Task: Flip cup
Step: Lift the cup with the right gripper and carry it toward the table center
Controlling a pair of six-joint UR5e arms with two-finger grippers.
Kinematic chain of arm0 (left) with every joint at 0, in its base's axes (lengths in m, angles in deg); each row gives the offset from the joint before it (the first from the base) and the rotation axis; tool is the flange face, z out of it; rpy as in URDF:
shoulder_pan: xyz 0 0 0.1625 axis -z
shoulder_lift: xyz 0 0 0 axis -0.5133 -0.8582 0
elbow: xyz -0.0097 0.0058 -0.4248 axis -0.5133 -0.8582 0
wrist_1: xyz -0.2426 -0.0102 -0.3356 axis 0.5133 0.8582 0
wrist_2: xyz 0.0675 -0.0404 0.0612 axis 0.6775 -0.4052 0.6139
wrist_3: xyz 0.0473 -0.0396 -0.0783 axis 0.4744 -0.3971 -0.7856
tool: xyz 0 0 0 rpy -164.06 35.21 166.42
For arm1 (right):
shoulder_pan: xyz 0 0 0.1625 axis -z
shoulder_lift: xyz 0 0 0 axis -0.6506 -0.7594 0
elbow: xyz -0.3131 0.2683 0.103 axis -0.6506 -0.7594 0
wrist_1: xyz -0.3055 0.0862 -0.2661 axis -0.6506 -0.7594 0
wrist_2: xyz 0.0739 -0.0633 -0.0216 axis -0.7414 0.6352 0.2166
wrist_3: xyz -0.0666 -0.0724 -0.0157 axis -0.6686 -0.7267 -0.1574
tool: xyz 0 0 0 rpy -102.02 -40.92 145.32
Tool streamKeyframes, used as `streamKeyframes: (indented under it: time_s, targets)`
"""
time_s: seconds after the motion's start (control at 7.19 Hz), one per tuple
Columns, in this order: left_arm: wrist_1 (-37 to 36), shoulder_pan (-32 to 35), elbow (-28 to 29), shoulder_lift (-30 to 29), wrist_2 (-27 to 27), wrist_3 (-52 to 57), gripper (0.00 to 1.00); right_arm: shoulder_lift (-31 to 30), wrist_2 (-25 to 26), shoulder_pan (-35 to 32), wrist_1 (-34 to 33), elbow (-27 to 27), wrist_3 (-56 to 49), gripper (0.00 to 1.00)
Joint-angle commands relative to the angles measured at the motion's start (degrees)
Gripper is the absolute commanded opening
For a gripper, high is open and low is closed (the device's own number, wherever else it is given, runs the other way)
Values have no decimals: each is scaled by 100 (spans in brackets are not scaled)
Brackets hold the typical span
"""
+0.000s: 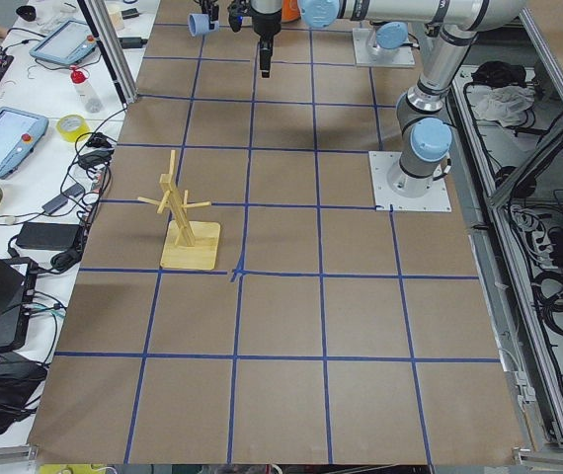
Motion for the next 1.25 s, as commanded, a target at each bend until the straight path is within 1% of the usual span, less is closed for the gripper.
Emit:
streamKeyframes:
  time_s: [0.0,0.14,0.28,0.42,0.56,0.7,0.83,0.97,1.11]
  targets:
    - [0,0,-2,1,0,2,100,-9,56,-1157,-274,-16,-697,58]
    - [0,0,-2,2,0,2,100,8,74,-1615,-537,1,-906,58]
    - [0,0,6,2,0,-15,100,52,265,-1846,-653,10,-1300,58]
    - [-9,0,6,2,-8,-24,100,226,311,-2126,-1037,54,-1869,57]
    - [0,0,-2,2,-9,-7,100,394,633,-2399,-1424,115,-2476,58]
    - [0,0,-2,2,-17,-7,100,430,767,-2524,-1445,211,-2586,55]
    - [-9,0,-2,2,-9,-7,100,430,812,-2612,-1445,343,-3031,52]
    - [-9,0,-2,2,-17,-7,100,413,803,-2682,-1471,588,-3157,54]
    - [0,0,6,2,-9,-7,100,465,794,-2700,-1663,668,-3150,55]
